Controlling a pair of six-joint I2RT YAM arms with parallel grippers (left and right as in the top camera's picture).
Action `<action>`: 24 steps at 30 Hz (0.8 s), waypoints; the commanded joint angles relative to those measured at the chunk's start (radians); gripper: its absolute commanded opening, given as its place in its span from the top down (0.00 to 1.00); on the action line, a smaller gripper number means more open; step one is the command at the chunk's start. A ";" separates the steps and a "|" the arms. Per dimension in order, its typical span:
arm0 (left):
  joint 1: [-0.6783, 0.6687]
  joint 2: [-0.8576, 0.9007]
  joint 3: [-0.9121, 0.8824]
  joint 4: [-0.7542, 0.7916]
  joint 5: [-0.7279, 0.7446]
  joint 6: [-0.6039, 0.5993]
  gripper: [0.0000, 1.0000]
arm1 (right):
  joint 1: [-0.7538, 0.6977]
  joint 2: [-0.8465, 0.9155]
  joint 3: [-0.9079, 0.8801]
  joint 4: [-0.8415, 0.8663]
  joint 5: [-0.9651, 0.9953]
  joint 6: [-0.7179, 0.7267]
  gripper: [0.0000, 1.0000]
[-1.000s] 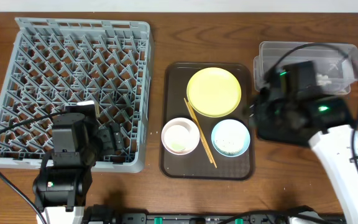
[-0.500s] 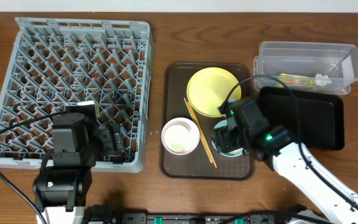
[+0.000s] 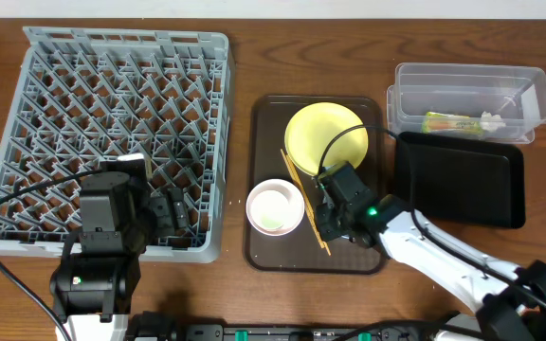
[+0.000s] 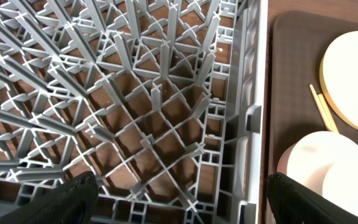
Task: Sort waste into correct bins and load items into the dishwasher
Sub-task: 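Grasp the rim of the light-blue rice bowl with the right gripper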
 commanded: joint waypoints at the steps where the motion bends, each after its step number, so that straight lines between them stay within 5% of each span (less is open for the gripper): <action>1: 0.005 -0.001 0.020 -0.002 0.006 -0.008 0.12 | 0.017 0.036 -0.006 0.022 0.029 0.058 0.66; 11: 0.005 -0.001 0.020 -0.002 0.006 -0.008 0.12 | 0.018 0.039 -0.006 0.026 0.081 0.100 0.98; 24: 0.005 -0.001 0.020 -0.002 0.006 -0.009 0.12 | -0.045 -0.012 0.256 -0.197 0.071 -0.008 0.99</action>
